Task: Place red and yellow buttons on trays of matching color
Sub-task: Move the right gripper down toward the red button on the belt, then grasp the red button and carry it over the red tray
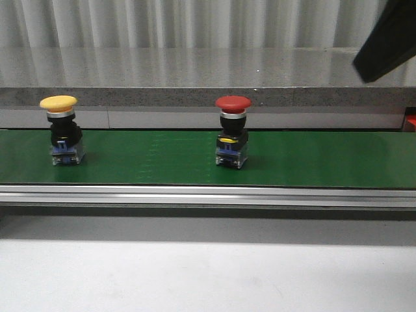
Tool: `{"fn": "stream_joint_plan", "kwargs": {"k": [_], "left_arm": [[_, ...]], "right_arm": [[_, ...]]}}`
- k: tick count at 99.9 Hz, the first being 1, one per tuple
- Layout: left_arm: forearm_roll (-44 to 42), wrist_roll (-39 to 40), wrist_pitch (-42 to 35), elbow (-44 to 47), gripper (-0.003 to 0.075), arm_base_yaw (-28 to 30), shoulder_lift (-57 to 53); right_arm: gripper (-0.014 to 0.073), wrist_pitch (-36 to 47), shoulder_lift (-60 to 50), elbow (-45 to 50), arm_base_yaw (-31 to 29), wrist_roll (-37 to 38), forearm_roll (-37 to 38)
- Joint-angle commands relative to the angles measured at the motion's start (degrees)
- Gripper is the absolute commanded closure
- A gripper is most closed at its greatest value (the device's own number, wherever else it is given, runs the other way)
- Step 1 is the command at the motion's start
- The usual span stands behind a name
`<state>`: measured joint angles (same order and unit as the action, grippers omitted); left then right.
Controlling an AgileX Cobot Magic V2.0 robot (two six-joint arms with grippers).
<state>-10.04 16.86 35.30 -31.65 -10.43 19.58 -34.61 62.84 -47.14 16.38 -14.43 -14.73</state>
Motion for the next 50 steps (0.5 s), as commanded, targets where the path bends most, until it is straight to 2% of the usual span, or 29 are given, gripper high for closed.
{"fn": "stream_joint_plan", "kwargs": {"k": [1, 43, 50], "left_arm": [[0.14, -0.13, -4.58, -1.41, 0.0741, -0.43, 0.38], [0.14, -0.13, -4.58, -1.41, 0.0741, -0.43, 0.38], [0.14, -0.13, -4.58, -1.41, 0.0741, -0.43, 0.38]], "right_arm": [[-0.0069, 5.45, 4.15, -3.15, 2.73, -0.67, -0.91], [-0.0069, 8.78, 23.31, -15.90, 9.18, -0.67, -0.91], [-0.0045, 8.78, 25.52, -17.92, 9.33, -0.67, -0.91]]}}
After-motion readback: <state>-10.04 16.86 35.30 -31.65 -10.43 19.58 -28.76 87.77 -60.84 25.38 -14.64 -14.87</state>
